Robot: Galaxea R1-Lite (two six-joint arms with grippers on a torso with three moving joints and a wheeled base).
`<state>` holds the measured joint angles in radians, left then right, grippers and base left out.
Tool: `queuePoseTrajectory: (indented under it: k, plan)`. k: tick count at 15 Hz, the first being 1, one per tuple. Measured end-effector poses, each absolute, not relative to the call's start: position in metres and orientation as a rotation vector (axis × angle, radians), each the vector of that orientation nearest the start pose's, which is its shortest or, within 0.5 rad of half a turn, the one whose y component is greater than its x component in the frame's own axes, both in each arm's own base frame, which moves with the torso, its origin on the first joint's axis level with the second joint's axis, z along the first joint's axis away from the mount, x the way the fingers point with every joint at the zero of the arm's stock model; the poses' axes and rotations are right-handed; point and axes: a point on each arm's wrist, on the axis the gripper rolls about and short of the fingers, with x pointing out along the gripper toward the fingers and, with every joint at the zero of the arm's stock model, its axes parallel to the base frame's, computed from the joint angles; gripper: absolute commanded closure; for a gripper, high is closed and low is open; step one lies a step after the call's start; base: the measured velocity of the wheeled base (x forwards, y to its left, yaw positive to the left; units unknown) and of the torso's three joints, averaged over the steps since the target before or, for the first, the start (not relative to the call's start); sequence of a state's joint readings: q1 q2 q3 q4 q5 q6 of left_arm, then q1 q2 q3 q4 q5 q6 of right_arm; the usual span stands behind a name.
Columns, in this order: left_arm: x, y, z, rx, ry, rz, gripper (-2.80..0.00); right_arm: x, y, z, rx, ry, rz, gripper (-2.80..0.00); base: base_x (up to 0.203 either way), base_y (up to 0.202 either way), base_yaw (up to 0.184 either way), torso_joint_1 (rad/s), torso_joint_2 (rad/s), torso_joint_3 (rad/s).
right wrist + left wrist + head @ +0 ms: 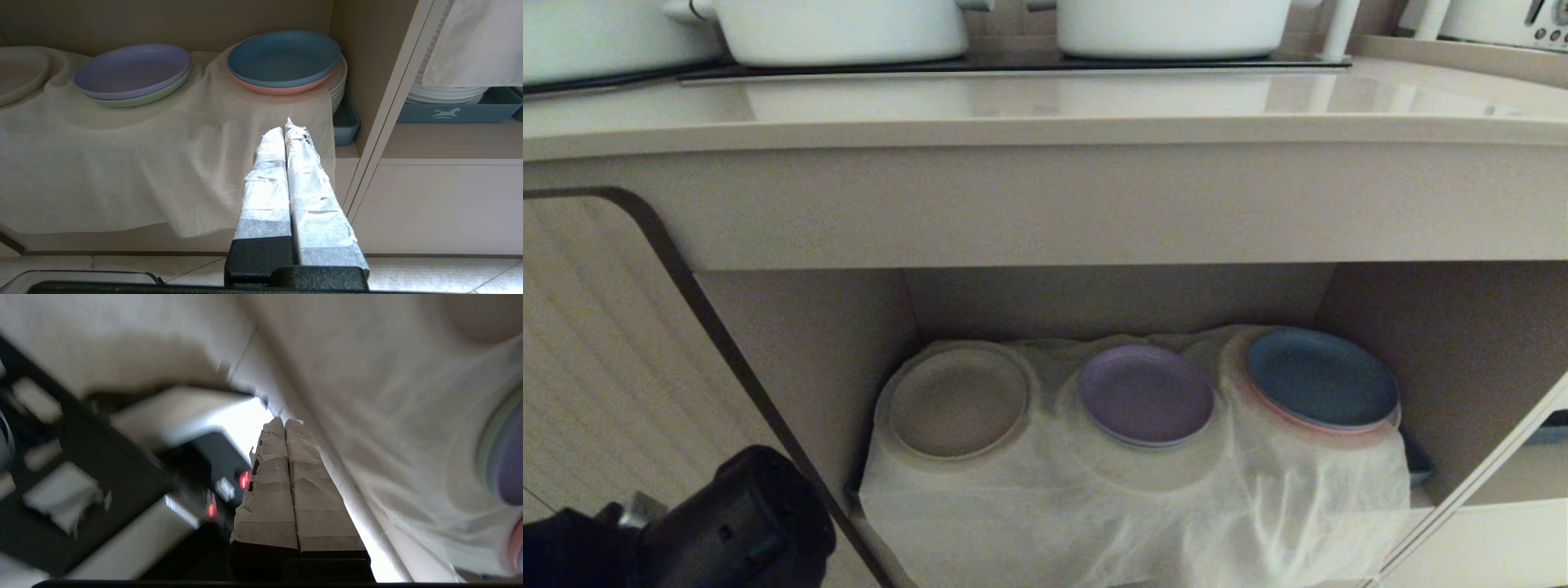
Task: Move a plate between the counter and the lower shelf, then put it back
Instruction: Pick up the plate in the cupboard
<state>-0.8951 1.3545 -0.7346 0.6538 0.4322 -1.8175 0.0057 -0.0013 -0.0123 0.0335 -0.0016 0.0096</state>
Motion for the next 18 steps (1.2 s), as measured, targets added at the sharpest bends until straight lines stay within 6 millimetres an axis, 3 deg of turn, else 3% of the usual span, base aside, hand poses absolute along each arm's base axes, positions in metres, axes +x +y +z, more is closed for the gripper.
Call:
queuePoseTrajectory:
  k: [18]
  plan:
    - [0.083,-0.060,0.168,-0.495,0.553,0.494,0.00,-0.024,0.000,0.075,0.009,0.020,0.004,0.00,0.000,0.000,0.000,0.000,0.00,0.000]
